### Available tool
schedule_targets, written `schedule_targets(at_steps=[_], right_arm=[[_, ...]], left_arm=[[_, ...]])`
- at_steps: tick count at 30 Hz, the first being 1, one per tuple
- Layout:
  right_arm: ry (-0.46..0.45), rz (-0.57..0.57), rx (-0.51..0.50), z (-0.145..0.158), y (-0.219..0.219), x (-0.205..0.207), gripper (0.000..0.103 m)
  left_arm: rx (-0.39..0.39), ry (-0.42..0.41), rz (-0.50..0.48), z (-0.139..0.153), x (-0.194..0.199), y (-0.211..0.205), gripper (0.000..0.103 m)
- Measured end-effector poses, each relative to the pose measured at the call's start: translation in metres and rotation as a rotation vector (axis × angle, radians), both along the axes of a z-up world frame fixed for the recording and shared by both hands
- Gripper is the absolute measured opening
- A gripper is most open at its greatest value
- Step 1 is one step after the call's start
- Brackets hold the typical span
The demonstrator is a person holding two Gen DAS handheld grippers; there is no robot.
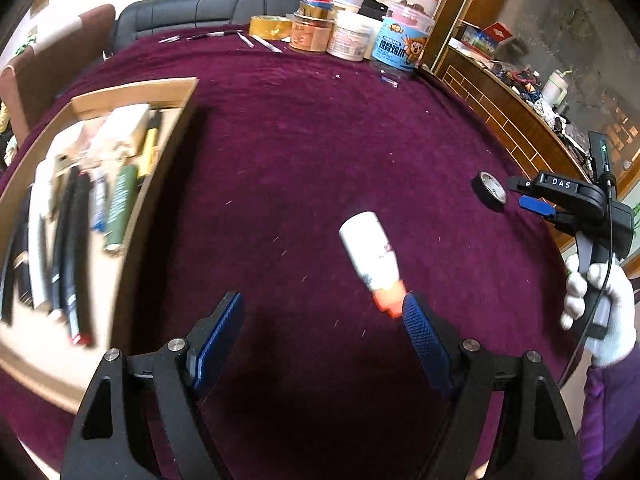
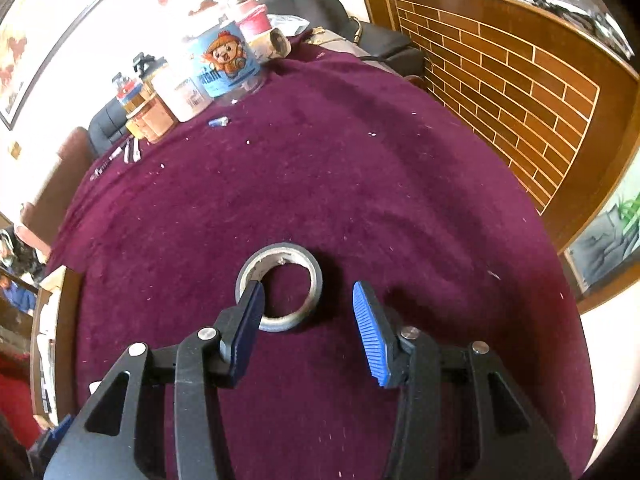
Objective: Organize rigid objects
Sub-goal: 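Grasp the orange-capped white bottle with the left gripper while the right grasps the black tape roll, then carry the bottle and tape roll to the tray and lower them in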
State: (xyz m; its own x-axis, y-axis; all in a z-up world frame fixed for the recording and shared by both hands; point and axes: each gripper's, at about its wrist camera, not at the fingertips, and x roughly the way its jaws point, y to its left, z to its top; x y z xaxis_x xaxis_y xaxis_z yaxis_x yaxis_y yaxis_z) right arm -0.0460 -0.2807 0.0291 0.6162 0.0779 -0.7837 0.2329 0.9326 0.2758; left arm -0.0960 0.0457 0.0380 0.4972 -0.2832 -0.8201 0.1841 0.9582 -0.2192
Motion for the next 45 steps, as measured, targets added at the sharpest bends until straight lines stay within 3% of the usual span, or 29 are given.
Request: schedule_targets(at_steps=[8,9,10,11,12,13,14,18,20,27,35,39,45], right_arm=[[0.042,0.029,-0.051,-0.012,0.016,0.023,0.044],[0.043,0.029,-0.059,-0.014,0.016,0.026,0.045],[0.047,0.03,-0.067,-0.015,0.016,0.026,0.044],[0.052,0.031,-0.074,-0.017,0.015,0.026,0.044],[0.048,0.03,-0.085,-0.017,0.015,0.025,0.037],[0.052,0.023,-0.117,-0.017,0.015,0.024,0.023],[0.05,0.02,-0.138,-0.018,0.015,0.022,0.017],[0.031,0.015,-0.095,-0.017,0.006,0.014,0.007],[0.019,0.009,-0.081,-0.014,0.004,0.009,0.007],[-0.045,0.04,-0.037,0.005,0.016,-0.009,0.007],[-0.111,0.123,0.017,0.027,0.046,-0.03,0.007],[-0.144,0.215,0.032,0.04,0.075,-0.043,0.007],[-0.159,0.38,0.075,0.048,0.14,-0.044,0.007]], left_arm=[[0.087,0.012,0.005,-0.019,0.032,-0.033,0.073],[0.106,-0.009,0.004,-0.02,0.032,-0.038,0.062],[0.121,-0.024,-0.001,-0.02,0.032,-0.041,0.058],[0.13,-0.038,-0.009,-0.02,0.031,-0.045,0.044],[0.124,-0.046,-0.024,-0.02,0.03,-0.046,0.038],[0.114,-0.043,-0.036,-0.02,0.031,-0.046,0.036],[0.095,-0.041,-0.052,-0.02,0.03,-0.045,0.035],[0.026,-0.036,-0.079,-0.011,0.028,-0.039,0.027],[-0.005,-0.052,-0.084,-0.002,0.025,-0.034,0.025],[-0.107,-0.11,-0.056,0.027,0.008,-0.003,0.023],[-0.161,-0.145,-0.028,0.041,-0.005,0.026,0.023],[-0.204,-0.172,0.008,0.058,-0.025,0.069,0.023],[-0.209,-0.194,0.135,0.077,-0.047,0.154,0.023]])
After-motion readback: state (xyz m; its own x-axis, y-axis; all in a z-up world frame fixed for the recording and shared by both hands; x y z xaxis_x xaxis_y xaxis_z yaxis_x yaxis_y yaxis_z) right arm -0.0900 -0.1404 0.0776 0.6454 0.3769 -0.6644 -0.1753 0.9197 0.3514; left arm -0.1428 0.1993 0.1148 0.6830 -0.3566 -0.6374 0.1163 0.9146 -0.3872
